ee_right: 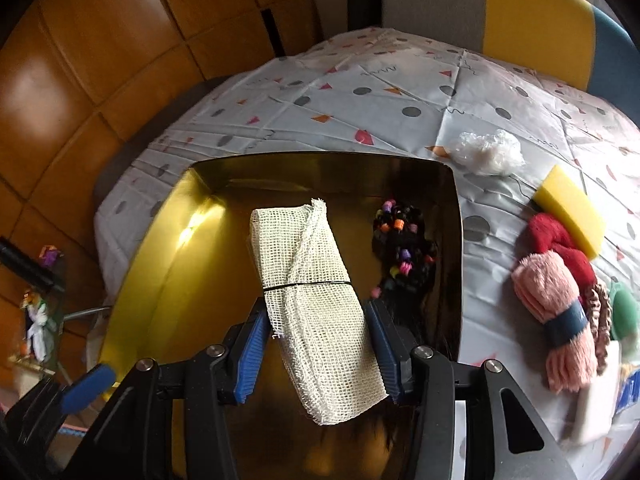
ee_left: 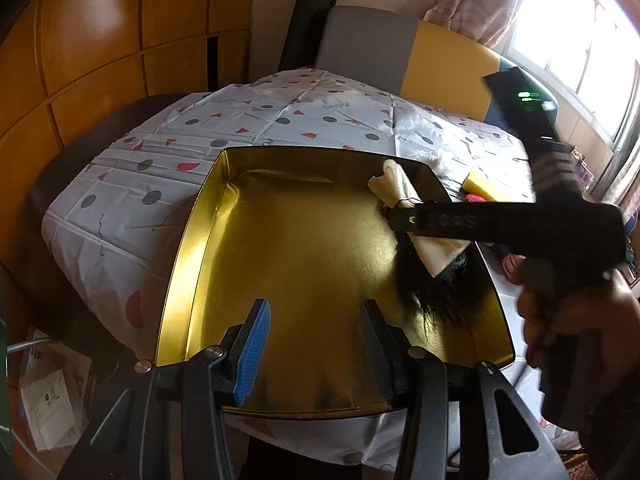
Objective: Organize soft objects
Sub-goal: 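Carry the cream mesh scrubber with the right tool and release it in the tray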
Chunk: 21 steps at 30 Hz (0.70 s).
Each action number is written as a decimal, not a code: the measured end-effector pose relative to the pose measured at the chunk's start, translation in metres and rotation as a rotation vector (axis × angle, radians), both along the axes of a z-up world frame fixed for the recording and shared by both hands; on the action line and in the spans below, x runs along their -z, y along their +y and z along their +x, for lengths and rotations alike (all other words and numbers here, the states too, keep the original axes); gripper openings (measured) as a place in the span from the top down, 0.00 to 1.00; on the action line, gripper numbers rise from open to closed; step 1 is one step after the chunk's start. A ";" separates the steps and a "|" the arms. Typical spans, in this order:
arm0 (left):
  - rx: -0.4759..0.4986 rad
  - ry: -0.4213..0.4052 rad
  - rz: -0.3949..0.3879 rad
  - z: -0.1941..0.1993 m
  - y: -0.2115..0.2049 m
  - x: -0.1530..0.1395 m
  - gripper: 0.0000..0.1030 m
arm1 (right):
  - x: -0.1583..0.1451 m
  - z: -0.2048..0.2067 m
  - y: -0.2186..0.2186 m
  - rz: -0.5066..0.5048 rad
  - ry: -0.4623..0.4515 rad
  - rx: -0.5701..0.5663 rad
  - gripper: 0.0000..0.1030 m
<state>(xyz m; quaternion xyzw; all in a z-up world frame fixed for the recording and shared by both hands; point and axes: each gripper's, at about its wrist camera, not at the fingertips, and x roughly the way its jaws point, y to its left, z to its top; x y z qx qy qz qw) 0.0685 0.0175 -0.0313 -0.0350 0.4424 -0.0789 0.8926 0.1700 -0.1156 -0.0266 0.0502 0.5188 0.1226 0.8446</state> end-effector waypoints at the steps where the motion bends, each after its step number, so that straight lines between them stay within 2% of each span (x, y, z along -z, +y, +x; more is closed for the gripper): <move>1: -0.001 0.002 0.001 0.001 0.000 0.001 0.55 | 0.004 0.005 0.001 -0.006 0.009 0.009 0.50; 7: -0.010 0.013 0.001 0.003 0.002 0.005 0.55 | 0.015 0.014 -0.003 0.008 0.027 0.021 0.42; 9: -0.010 0.014 0.003 0.005 0.001 0.005 0.55 | 0.011 0.009 -0.007 0.018 0.011 0.022 0.38; 21: 0.026 0.004 0.041 -0.001 -0.016 0.002 0.55 | -0.033 -0.038 -0.049 0.053 -0.150 0.059 0.33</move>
